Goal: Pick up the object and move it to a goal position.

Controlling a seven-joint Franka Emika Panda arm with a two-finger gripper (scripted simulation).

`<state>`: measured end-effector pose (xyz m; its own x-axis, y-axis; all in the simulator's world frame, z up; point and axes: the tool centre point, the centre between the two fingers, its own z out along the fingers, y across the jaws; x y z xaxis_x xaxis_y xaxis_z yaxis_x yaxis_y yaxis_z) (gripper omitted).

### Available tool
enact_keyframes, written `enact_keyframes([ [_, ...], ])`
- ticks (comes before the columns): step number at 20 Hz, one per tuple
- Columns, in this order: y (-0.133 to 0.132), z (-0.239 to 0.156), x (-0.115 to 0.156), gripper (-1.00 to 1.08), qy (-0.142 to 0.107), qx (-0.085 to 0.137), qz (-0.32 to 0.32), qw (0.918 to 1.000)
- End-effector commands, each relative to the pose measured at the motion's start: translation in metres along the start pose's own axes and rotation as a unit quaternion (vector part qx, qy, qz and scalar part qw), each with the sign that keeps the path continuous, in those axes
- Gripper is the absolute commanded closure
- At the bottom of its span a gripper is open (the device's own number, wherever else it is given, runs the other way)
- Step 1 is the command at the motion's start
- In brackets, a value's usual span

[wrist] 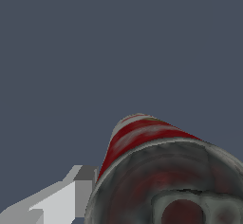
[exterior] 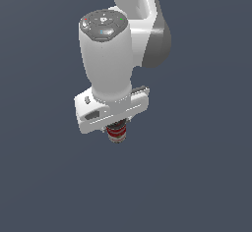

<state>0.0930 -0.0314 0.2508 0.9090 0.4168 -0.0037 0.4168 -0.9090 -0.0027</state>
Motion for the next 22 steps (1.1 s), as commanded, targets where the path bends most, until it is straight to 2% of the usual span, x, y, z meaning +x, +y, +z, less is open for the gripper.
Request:
enact_keyframes([
  [1, 0.011, -0.027, -0.002, 1.08, 0.002, -0.001, 0.000, 1.0000],
  [11, 0.046, -0.107, -0.009, 1.08, 0.002, -0.001, 0.000, 1.0000],
  [22, 0.062, -0.141, -0.010, 1.08, 0.002, -0.001, 0.000, 1.0000],
])
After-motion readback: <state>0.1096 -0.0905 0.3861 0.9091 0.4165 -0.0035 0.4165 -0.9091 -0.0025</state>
